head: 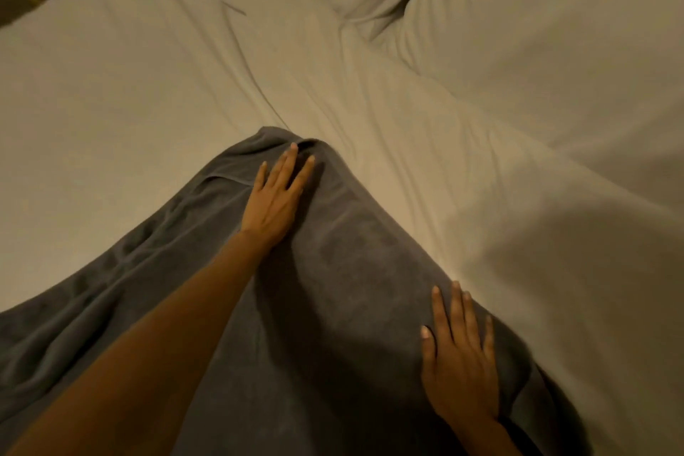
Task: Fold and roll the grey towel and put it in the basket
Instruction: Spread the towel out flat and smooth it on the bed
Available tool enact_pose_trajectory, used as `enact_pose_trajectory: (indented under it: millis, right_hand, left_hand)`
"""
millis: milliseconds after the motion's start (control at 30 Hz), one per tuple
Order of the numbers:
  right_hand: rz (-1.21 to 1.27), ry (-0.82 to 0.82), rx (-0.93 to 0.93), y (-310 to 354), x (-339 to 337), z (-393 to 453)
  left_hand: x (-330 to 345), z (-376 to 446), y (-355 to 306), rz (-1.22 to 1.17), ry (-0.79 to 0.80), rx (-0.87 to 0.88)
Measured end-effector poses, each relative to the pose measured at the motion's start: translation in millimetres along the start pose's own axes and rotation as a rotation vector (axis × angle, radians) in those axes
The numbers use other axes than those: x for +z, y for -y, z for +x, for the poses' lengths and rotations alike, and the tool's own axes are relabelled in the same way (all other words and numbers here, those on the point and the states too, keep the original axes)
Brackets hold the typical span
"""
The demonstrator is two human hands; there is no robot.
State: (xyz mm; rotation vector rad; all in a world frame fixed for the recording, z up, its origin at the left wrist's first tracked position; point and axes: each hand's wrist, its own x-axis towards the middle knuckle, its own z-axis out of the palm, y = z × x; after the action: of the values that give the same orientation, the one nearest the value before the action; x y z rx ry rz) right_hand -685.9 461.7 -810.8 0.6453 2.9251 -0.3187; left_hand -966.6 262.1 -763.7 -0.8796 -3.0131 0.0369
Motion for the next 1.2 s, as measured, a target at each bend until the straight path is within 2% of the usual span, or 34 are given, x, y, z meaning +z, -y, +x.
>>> enact_pose_trajectory:
  millis: [67,167,300,500,667,833,1067,1200]
  right_hand:
    - [0.018,-0.004,0.002,1.3,1.9,1.5]
    - [0.032,-0.002,0.017,3.3,5.6,4.0]
    - [0.044,-0.016,0.032,5.9,11.5,5.8]
    - [0.054,-0.086,0.037,7.6,17.0,4.3]
    - [0.051,-0.099,0.019,9.0,21.3,8.2]
    - [0.04,-0.046,0.019,7.1,22.6,10.7]
    - [0.032,-0.008,-0.012,6.9,12.4,14.2]
    - [0.017,0.111,-0.136,-9.3,-3.6,11.3]
  left_hand:
    - [-6.0,3.3,5.8,0.031,-0.075,-0.031]
    - [-11.7,12.8,16.0,0.064,-0.061,-0.173]
    - [-23.3,33.2,33.8,0.213,-0.021,-0.156]
    - [-66.3,89.6,46.4,0.29,-0.052,-0.276]
    - [-66.1,107.0,34.5,0.088,-0.187,-0.413]
    - [-21.1,61.7,-0.8,-0.085,-0.177,-0.387]
    - [10.5,-44.0,-55.4,-0.197,0.039,-0.371]
    - [7.3,-124.5,-87.2,-0.224,0.098,-0.313]
